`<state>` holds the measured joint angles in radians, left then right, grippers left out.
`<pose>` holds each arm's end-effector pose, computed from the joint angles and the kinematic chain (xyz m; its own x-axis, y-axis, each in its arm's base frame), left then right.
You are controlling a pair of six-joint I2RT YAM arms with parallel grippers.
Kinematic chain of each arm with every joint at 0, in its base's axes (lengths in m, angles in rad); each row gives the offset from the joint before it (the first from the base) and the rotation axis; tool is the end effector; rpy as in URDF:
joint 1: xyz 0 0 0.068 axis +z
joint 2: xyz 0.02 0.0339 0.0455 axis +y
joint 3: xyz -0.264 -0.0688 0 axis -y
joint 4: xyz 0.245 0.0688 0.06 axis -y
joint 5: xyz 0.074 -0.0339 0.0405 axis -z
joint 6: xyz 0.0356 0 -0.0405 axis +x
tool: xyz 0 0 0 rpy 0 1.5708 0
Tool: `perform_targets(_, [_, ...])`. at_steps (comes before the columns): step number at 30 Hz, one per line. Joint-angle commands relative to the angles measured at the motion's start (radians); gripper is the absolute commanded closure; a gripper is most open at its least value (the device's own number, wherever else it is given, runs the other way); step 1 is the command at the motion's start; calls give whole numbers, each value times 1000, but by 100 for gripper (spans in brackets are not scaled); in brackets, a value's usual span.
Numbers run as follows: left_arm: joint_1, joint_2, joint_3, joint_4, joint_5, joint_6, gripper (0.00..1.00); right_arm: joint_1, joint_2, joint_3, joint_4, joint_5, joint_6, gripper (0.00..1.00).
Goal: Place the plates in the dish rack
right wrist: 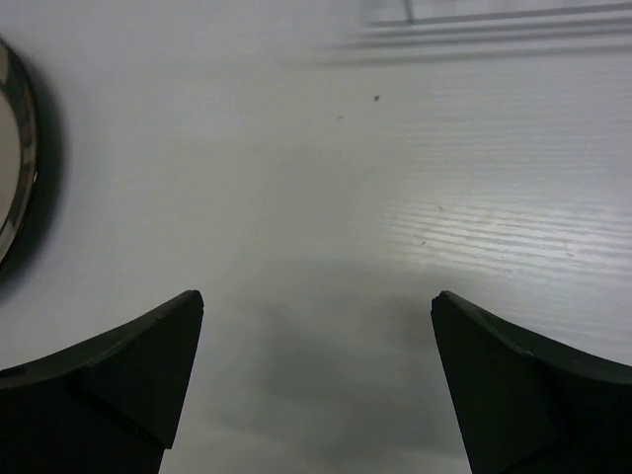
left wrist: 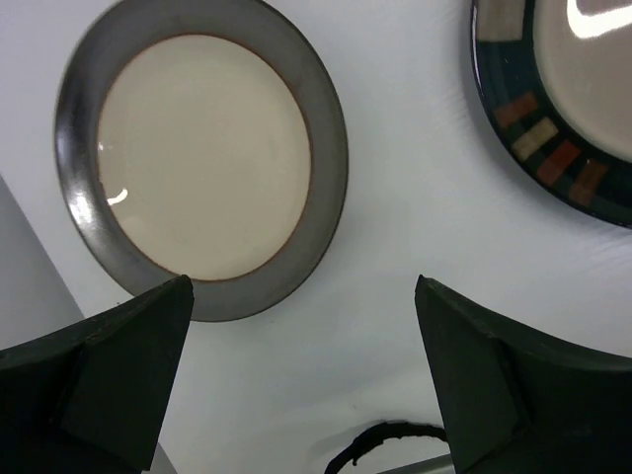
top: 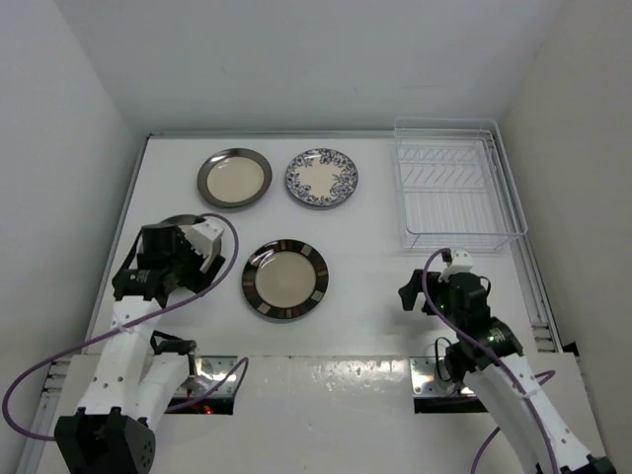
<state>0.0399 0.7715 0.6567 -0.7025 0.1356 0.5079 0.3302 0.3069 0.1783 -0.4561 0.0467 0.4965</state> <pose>0.1558 0.0014 0.2494 -0.6110 0.4579 -0.6458 0.4006 0.8824 0.2466 0.1049 0.0342 0.1609 -0.5958 0.2988 -0.7455 -0.0037 0.9272 0.3746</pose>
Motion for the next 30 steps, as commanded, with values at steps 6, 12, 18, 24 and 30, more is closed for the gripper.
perform_targets(6, [15, 43, 211, 14, -74, -128, 0, 0, -26, 148, 146, 124, 12, 1])
perform_targets(12, [-1, 138, 368, -98, 81, -98, 0, 29, 416, 616, 64, -235, -159, 1])
perform_targets(18, [6, 391, 561, -256, -34, -193, 5, 312, 883, 978, -250, -14, -153, 1])
perform_targets(24, [81, 450, 547, -278, 18, -212, 5, 343, 1013, 761, 156, -248, 204, 1])
perform_targets(30, [135, 410, 483, -255, -16, -221, 5, 322, 1181, 681, 322, -313, 361, 36])
